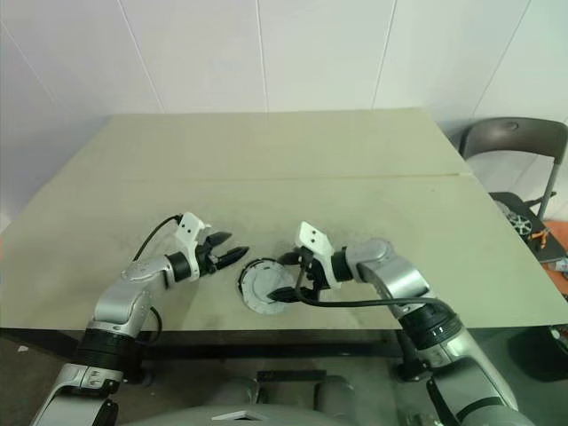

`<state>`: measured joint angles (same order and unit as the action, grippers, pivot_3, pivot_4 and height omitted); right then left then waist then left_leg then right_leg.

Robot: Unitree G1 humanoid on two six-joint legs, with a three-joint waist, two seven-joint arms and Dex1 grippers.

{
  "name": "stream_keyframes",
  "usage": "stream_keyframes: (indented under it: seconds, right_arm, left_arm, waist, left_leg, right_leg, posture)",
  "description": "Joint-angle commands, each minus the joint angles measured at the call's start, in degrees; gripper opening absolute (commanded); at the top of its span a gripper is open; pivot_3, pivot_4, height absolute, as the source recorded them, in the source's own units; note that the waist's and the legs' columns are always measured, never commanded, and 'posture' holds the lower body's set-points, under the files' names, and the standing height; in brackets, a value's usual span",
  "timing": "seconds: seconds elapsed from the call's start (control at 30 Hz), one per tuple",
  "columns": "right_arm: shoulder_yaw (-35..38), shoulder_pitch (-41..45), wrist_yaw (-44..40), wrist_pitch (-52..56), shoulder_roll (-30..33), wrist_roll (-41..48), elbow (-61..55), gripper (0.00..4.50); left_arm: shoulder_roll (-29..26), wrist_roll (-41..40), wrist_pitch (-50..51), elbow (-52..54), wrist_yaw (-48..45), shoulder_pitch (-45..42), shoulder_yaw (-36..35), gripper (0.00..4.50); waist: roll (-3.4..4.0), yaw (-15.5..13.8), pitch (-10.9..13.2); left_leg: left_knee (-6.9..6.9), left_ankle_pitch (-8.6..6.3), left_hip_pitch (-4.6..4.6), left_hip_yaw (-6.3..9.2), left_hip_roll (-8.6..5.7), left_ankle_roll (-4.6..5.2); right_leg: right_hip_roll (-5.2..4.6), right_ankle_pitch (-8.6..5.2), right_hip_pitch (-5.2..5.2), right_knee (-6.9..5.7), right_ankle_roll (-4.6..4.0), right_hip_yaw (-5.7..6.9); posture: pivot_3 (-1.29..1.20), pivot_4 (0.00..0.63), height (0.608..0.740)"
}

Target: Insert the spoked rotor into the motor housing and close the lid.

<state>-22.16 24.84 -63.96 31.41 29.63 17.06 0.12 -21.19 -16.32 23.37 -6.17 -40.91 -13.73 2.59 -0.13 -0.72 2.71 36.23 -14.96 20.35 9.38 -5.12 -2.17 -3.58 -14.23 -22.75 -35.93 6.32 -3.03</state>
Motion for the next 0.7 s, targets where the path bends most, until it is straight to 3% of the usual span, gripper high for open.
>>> stream_keyframes:
  seconds: [0.03, 0.17, 0.33, 0.7]
  right_arm:
    - [1.6, 0.6, -1.9, -0.3, 0.2, 1.3, -0.5, 4.47]
    - [0.9, 0.0, -3.8, -1.2, 1.6, 0.6, -2.4, 4.47]
    - [3.0, 0.5, 0.4, -10.9, -2.2, -1.9, 0.0, 4.47]
    - [0.7, -0.3, -3.2, -2.2, -1.9, 0.8, -2.4, 4.47]
  left_arm:
    - [-0.4, 0.1, -0.9, 0.4, -0.2, -1.1, -0.4, 3.58]
    - [-0.5, 0.4, -0.9, 0.2, -0.1, -0.9, -0.4, 3.58]
    - [-0.3, 0.4, -0.5, 0.5, 0.0, -1.0, -0.3, 3.58]
    - [-0.3, 0.7, -0.5, -0.3, -0.2, -1.7, -0.5, 3.58]
  waist:
    - [0.00, 0.0, 0.0]
    - [0.00, 0.0, 0.0]
    - [0.00, 0.2, 0.0]
    - [0.00, 0.1, 0.0]
  left_leg:
    - [0.01, 0.00, 0.00, 0.00, 0.00, 0.00]
    - [0.00, 0.00, 0.01, 0.01, 0.00, 0.00]
    - [-0.03, 0.00, 0.01, -0.01, 0.01, 0.00]
    - [-0.04, 0.03, 0.03, 0.31, -0.08, -0.05]
  right_leg:
    - [0.00, -0.05, 0.00, -0.01, 0.08, 0.00]
    - [0.00, 0.01, -0.01, 0.00, -0.02, 0.00]
    - [0.01, 0.06, -0.04, 0.00, -0.10, -0.01]
    - [-0.06, -0.07, 0.03, -0.01, 0.04, 0.21]
  posture:
    - [0.00, 0.000, 0.740]
    - [0.00, 0.000, 0.740]
    - [0.00, 0.000, 0.740]
    - [0.00, 0.000, 0.740]
